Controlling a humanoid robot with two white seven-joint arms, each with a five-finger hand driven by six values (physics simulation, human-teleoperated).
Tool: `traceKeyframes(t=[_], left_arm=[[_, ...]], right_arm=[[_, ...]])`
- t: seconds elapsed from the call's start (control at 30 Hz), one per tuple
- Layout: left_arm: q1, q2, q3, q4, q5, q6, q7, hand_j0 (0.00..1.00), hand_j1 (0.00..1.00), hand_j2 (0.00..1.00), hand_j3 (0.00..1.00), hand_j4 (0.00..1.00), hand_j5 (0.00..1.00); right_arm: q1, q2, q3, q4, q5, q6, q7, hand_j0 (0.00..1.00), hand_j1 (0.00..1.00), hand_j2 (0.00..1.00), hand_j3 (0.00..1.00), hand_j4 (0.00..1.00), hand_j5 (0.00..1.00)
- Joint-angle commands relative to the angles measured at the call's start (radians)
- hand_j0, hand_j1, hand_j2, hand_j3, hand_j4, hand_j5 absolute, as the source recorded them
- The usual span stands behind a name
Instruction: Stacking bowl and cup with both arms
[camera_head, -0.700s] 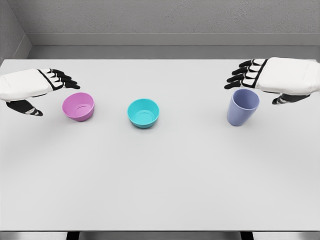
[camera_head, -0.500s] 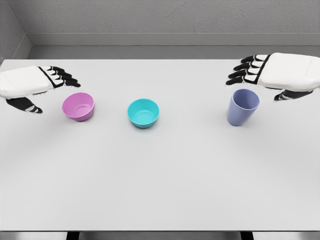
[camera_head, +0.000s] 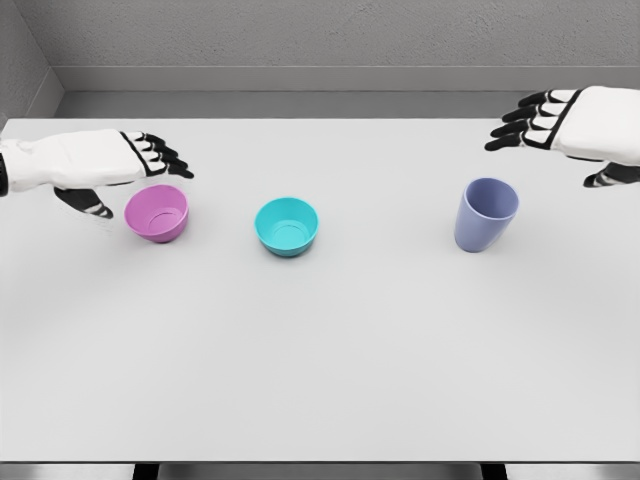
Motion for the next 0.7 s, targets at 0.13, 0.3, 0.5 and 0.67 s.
traceKeyframes(t=[0.13, 0.3, 0.5, 0.67], left_arm=[[-0.069, -0.017, -0.148, 0.011, -0.013, 0.001, 0.0, 1.0, 1.0, 1.0, 1.0, 1.0, 1.0], [-0.072, -0.035, -0.16, 0.013, -0.041, 0.001, -0.032, 1.0, 1.0, 1.0, 1.0, 1.0, 1.0], [-0.078, -0.072, -0.159, 0.077, -0.041, 0.001, -0.043, 1.0, 1.0, 1.0, 1.0, 1.0, 1.0], [-0.08, -0.074, -0.159, 0.094, -0.041, 0.001, -0.043, 1.0, 1.0, 1.0, 1.0, 1.0, 1.0]], right_arm=[[0.008, 0.004, 0.004, 0.001, -0.006, 0.003, 0.0, 1.0, 1.0, 1.0, 1.0, 1.0, 1.0], [0.003, 0.053, 0.086, -0.002, -0.004, 0.003, 0.0, 1.0, 1.0, 1.0, 1.0, 1.0, 1.0], [0.003, 0.053, 0.092, -0.002, -0.004, 0.003, 0.0, 1.0, 1.0, 1.0, 1.0, 1.0, 1.0], [0.015, 0.051, 0.093, 0.003, -0.003, 0.003, 0.0, 1.0, 1.0, 1.0, 1.0, 1.0, 1.0]])
